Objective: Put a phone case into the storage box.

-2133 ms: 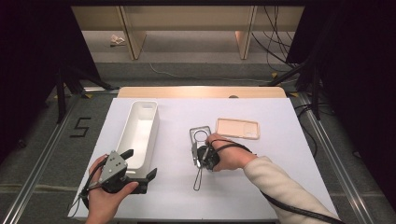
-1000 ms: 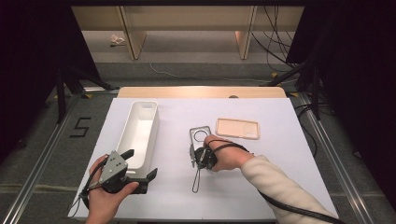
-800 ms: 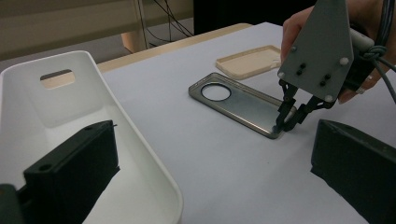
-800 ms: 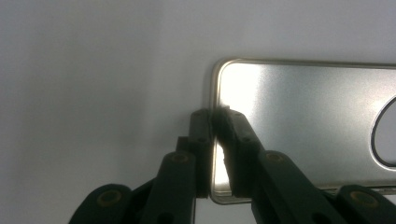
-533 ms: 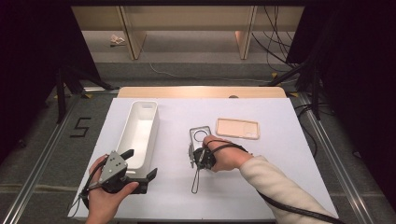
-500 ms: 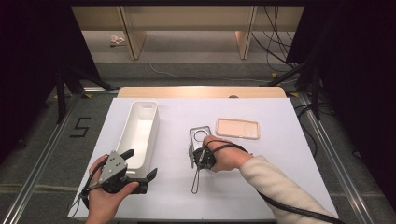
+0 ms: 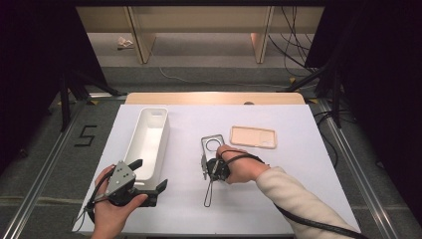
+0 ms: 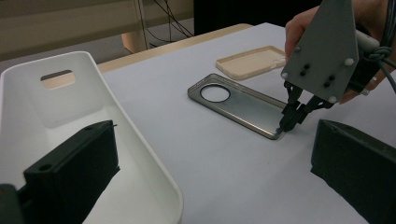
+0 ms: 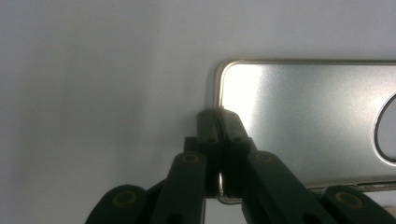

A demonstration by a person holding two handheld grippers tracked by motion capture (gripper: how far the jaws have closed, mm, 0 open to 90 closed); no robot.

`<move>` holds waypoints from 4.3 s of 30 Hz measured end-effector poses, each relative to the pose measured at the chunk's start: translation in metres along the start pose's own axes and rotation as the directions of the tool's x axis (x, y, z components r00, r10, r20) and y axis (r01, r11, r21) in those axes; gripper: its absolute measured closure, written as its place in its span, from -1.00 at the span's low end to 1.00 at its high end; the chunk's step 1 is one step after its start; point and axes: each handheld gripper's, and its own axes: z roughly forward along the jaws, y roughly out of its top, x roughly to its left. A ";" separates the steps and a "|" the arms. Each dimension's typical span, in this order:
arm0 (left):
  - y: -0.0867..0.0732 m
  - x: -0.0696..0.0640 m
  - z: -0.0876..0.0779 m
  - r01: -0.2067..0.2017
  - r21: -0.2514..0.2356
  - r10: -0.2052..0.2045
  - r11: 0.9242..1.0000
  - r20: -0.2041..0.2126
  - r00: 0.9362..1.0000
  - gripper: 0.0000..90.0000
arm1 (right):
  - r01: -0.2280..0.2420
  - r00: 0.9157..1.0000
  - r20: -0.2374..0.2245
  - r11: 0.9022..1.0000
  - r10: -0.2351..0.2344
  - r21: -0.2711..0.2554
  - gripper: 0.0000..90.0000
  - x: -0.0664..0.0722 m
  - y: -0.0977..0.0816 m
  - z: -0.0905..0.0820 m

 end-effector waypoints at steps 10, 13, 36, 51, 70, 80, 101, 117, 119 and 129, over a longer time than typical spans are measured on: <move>0.000 0.000 0.000 0.000 0.000 0.000 1.000 -0.002 1.000 -1.00 | -0.004 1.000 0.022 1.000 0.005 -0.026 0.99 0.001 0.002 -0.003; 0.000 0.000 0.000 0.000 -0.001 0.000 1.000 -0.003 1.000 -1.00 | -0.021 0.999 0.023 0.999 0.022 -0.027 0.99 0.002 0.003 -0.009; 0.000 0.000 0.000 -0.003 -0.002 0.003 1.000 -0.004 1.000 -1.00 | -0.074 0.994 0.069 0.977 0.090 -0.201 0.99 0.010 -0.015 -0.029; 0.000 0.000 0.000 -0.001 -0.003 0.001 1.000 -0.002 1.000 -1.00 | -0.110 0.988 0.065 0.937 0.139 -0.332 0.99 0.017 -0.030 -0.036; 0.007 0.003 0.017 -0.006 -0.012 0.006 1.000 0.004 1.000 -0.98 | -0.141 0.982 0.063 0.905 0.181 -0.402 0.99 0.027 -0.047 -0.044; 0.010 0.004 0.026 -0.021 -0.013 0.021 1.000 0.014 1.000 -0.97 | -0.147 0.980 0.056 0.885 0.191 -0.442 0.99 0.033 -0.052 -0.049; 0.013 0.003 0.029 -0.030 -0.014 0.030 0.999 0.013 0.999 -0.96 | -0.168 0.973 0.047 0.830 0.227 -0.532 0.99 0.051 -0.068 -0.050; 0.015 0.000 0.031 -0.029 -0.005 0.029 1.000 0.021 0.999 -0.95 | -0.162 0.973 0.050 0.816 0.227 -0.554 0.99 0.069 -0.076 -0.053; 0.016 -0.001 0.031 -0.030 -0.001 0.030 1.000 0.026 0.999 -0.94 | -0.169 0.971 0.048 0.817 0.233 -0.551 0.99 0.072 -0.077 -0.052; 0.028 -0.006 0.041 -0.025 0.010 0.024 1.000 0.048 0.999 -0.89 | -0.166 0.968 0.062 0.803 0.244 -0.572 0.99 0.081 -0.083 -0.050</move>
